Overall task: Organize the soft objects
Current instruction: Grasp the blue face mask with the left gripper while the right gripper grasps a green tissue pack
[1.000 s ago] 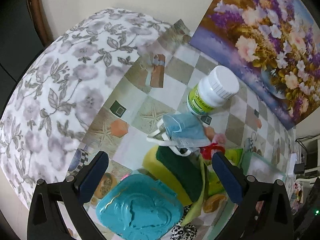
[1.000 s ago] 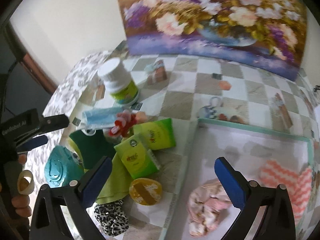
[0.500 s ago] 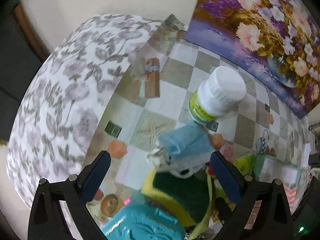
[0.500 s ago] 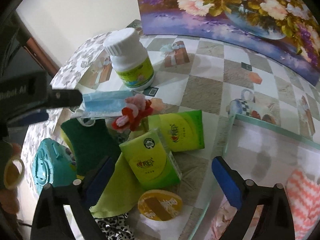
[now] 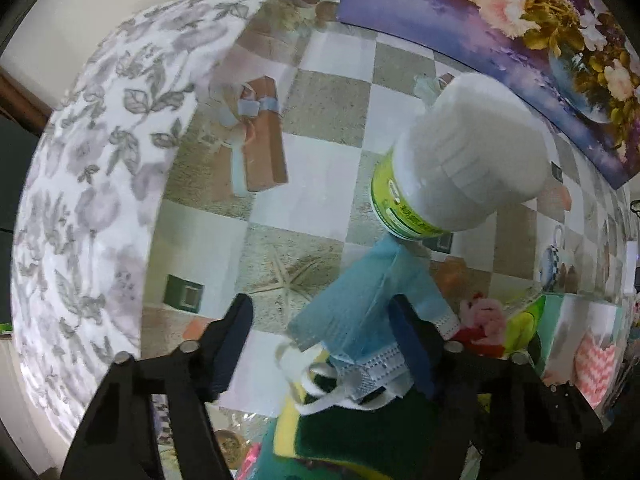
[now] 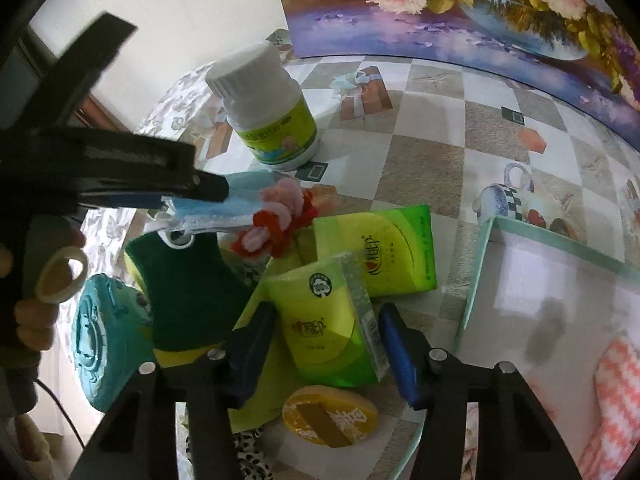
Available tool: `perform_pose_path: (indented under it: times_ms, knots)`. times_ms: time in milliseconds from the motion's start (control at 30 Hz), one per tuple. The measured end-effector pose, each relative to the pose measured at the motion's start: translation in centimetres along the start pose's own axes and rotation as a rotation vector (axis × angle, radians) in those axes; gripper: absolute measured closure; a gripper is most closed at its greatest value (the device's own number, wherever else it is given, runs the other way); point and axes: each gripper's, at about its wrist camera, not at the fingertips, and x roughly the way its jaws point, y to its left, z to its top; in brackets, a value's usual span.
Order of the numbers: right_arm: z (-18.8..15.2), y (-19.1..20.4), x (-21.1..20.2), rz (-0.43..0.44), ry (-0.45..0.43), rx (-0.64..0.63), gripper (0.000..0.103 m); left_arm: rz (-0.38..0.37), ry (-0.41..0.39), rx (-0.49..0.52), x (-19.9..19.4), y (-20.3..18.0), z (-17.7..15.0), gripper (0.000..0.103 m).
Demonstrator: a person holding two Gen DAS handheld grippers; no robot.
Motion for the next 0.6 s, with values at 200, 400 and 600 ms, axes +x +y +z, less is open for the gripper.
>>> perform_pose_path:
  times_ms: [200, 400, 600]
  knots:
    - [-0.1, -0.4, -0.1, 0.020, 0.000, 0.015, 0.048, -0.087, -0.017, -0.027, 0.4, 0.4, -0.4, 0.086]
    - [-0.2, -1.1, -0.5, 0.028, 0.000, 0.044, 0.050, -0.085, -0.069, -0.045, -1.1, 0.9, -0.8, 0.094]
    - [-0.5, -2.0, -1.4, 0.037, -0.008, 0.070, 0.055, -0.088, -0.157, -0.099, -4.6, 2.1, -2.1, 0.096]
